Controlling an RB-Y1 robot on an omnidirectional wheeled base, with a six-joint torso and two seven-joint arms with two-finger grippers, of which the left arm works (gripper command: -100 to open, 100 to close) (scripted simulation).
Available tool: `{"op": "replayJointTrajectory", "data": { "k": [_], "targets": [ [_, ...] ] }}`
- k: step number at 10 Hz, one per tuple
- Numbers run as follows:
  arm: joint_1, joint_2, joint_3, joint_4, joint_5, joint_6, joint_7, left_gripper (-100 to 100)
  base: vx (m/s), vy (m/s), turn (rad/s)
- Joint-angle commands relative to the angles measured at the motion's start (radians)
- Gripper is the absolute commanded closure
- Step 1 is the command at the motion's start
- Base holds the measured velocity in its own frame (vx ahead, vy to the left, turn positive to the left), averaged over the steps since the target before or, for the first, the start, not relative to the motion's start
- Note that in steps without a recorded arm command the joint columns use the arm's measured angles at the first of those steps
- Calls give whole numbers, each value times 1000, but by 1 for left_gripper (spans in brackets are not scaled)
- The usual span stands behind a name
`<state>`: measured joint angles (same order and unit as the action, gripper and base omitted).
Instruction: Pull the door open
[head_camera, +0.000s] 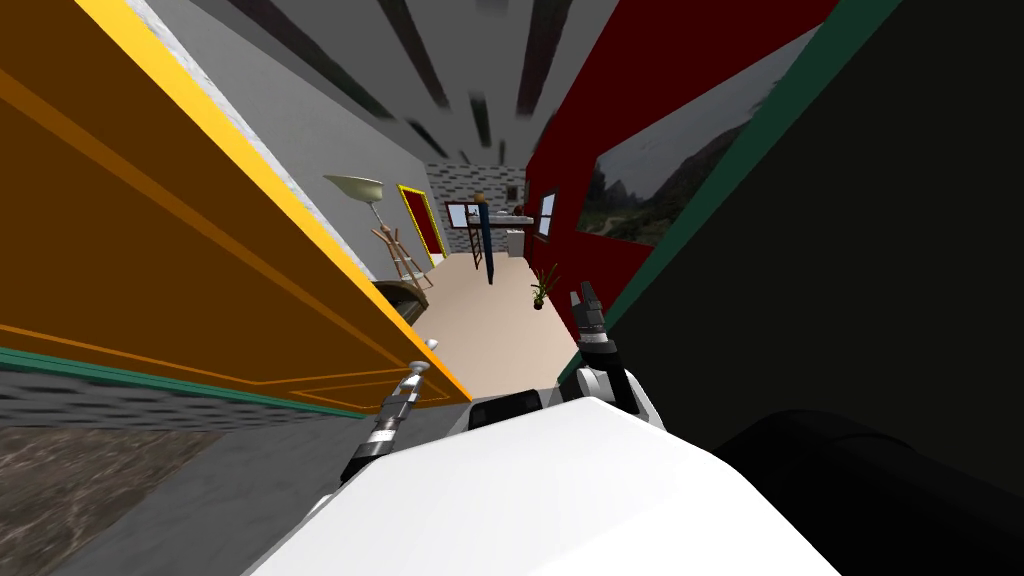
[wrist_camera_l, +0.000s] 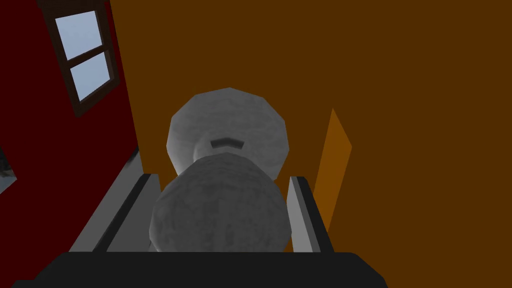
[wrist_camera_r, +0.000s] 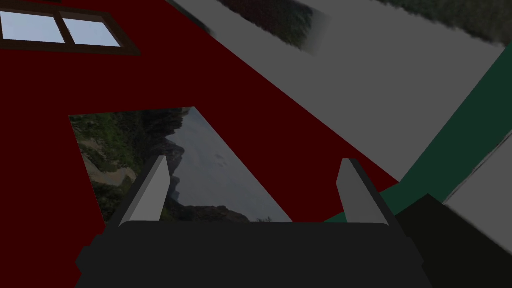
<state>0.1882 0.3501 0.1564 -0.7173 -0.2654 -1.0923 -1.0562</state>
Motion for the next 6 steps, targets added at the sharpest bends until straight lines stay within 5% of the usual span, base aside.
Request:
{"op": "replayJointTrajectory", "data": {
  "k": [1,3,6],
  "targets": [
    [2,-1,0,0,1,-2,1,100,-17,4,3],
    [2,-1,0,0,1,-2,1,100,-5,1,3],
    [-2,-2,-9,1,24,7,81,100,-27,13,-53]
  ]
}}
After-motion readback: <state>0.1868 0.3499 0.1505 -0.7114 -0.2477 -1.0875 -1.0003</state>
